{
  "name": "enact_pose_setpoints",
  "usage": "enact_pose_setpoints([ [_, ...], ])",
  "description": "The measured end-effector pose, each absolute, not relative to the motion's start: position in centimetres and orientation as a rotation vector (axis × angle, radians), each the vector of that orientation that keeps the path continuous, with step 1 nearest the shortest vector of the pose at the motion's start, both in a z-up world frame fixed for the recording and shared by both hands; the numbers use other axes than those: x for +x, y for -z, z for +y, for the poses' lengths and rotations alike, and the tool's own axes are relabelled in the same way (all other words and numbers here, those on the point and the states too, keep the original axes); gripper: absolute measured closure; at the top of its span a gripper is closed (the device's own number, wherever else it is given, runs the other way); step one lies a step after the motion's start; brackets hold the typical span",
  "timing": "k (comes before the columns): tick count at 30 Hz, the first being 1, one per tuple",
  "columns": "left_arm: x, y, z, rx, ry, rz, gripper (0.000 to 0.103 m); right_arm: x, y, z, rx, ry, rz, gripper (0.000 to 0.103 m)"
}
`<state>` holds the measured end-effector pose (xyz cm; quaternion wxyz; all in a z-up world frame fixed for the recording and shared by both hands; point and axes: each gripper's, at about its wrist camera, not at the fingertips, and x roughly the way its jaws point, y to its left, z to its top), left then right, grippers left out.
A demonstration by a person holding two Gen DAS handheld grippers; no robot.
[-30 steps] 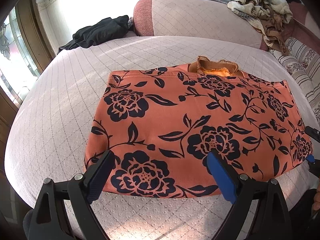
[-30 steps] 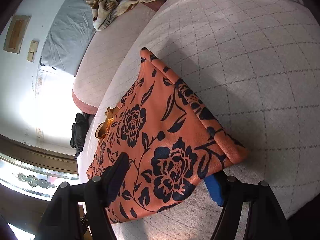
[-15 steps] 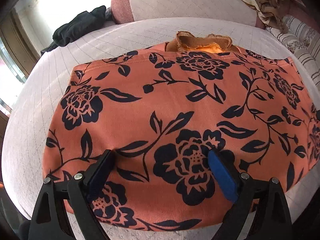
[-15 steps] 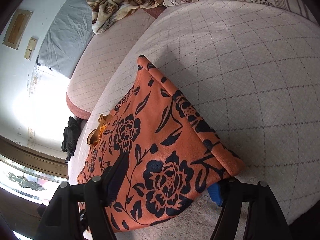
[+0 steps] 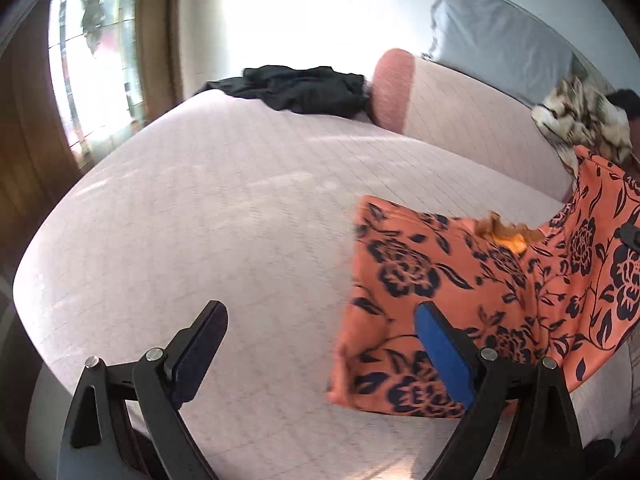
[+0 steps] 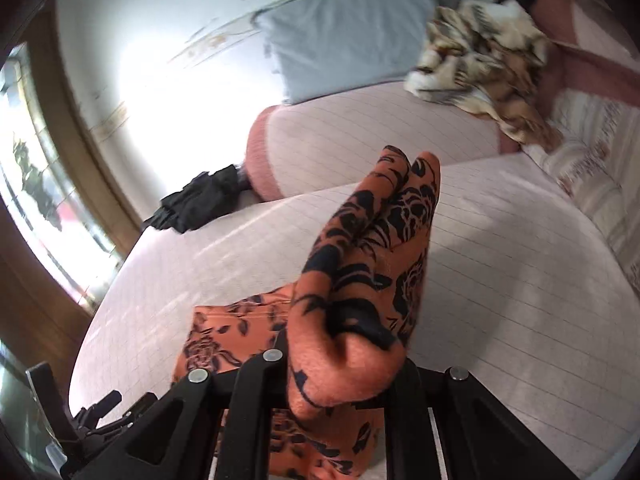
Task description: Fold small clothes
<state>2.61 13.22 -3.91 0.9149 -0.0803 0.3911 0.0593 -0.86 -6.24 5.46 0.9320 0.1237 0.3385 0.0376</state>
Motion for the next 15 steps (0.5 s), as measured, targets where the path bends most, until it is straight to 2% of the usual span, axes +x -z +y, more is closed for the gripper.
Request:
enact_pose_setpoints([
  [3,1.8,4.8,18.1,-0.226,-0.205,0.807,0.008,0.2,-2.3,3.1,0.128,-0.184,0.758,0.089],
  [7,1.6,7.5,21.3,-0.314,-0.227,0.880,0.008,1.7,9.6,12.3,-0.023,-0.300,1.051,0.087],
  [15,1.3,7.5,21.6,-0.342,-0.178,0.855,0.008,0.5,3.4,12.2,-0.051,-0.288,0.901,0.088],
])
